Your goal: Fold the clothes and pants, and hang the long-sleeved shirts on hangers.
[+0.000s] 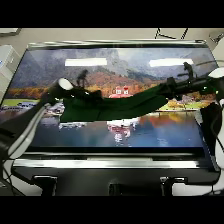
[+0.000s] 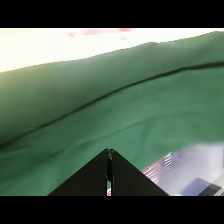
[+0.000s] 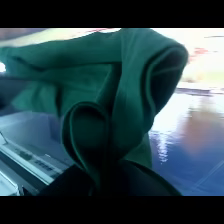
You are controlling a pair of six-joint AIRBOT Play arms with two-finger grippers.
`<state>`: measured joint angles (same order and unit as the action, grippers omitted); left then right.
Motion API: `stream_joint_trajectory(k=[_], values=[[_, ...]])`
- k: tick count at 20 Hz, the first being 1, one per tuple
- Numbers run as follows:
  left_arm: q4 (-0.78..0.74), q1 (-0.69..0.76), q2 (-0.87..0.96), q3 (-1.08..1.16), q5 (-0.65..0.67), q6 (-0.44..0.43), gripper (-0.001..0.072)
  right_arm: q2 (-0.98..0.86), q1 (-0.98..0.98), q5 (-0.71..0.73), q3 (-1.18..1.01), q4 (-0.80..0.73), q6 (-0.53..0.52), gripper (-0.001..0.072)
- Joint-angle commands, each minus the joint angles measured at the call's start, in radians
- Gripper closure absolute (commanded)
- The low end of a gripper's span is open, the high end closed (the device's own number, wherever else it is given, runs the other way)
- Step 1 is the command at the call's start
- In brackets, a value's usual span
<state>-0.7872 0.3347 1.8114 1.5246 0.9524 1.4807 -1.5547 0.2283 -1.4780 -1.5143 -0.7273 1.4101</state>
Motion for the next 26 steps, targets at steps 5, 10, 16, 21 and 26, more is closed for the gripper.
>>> stream_joint_trajectory(k=[5, 10, 16, 21, 26], values=[[0.452, 0.262, 0.196, -0.012, -0.225, 0.057, 0.0684, 0.271, -0.136, -0.006, -0.001, 0.017, 0.079, 0.0671], [0.807, 0.421, 0.247, 0.026, -0.467, -0.008, 0.0685, 0.248, -0.159, 0.096, -0.001, 0.021, 0.097, 0.0671], [0.372, 0.14, 0.144, 0.034, -0.291, 0.037, 0.069, 0.117, -0.321, 0.253, -0.001, 0.124, 0.062, 0.0671], [-0.244, -0.308, -0.187, 0.034, -0.036, 0.189, 0.0689, -0.092, -0.533, 0.468, -0.001, 0.335, 0.006, 0.0671], [-0.295, -0.577, -0.515, 0.034, 0.039, 0.151, 0.0687, -0.357, -0.689, 0.596, -0.001, 0.545, 0.016, 0.067]])
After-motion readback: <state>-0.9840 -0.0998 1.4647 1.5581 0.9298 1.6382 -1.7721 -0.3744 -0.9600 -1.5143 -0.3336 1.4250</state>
